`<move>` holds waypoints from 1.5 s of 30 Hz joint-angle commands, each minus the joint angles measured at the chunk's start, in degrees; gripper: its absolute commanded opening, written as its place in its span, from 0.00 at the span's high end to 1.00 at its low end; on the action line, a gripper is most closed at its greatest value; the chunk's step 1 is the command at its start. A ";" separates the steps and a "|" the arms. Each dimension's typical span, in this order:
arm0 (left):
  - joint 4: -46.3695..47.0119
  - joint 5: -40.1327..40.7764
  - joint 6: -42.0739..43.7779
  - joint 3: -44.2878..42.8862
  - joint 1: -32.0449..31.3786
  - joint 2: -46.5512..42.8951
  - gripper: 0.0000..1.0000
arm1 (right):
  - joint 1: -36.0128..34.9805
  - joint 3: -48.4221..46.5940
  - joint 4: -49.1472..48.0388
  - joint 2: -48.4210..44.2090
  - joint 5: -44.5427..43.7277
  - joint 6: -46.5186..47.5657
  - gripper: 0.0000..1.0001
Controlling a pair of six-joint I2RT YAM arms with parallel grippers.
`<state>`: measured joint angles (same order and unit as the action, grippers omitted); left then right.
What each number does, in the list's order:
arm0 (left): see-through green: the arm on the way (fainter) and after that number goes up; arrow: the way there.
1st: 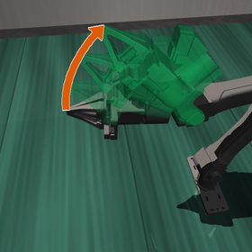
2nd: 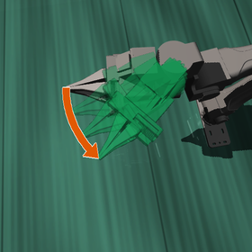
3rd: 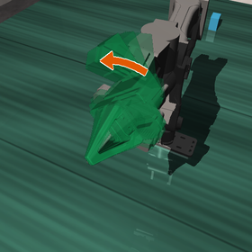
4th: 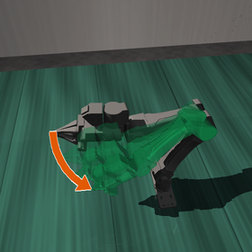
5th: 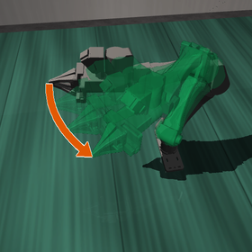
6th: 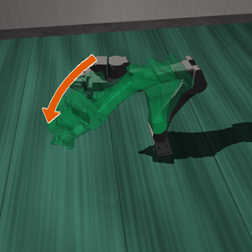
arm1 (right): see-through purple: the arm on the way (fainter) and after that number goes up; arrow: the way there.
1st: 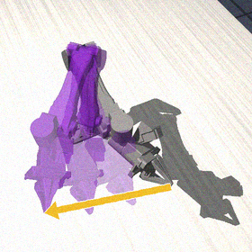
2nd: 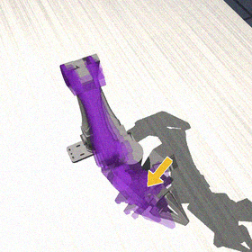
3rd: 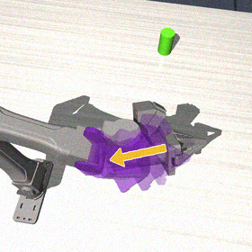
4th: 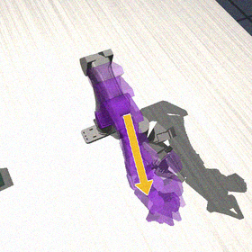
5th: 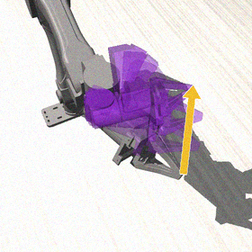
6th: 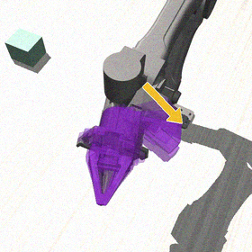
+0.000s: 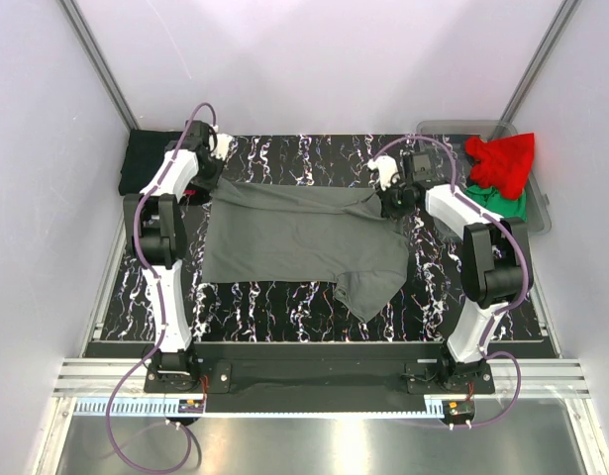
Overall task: Fold and stack the t-shirts
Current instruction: Fold the tshirt
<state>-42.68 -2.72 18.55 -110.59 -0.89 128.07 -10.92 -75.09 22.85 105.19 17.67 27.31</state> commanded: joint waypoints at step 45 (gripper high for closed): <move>2.07 4.65 2.20 -3.23 -5.62 0.78 0.66 | -0.68 -35.03 17.58 26.82 20.12 -1.29 0.51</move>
<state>-42.44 0.21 19.99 -113.40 -6.46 130.04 -10.02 -107.48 39.90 130.52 35.70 26.68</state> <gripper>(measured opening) 0.333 0.497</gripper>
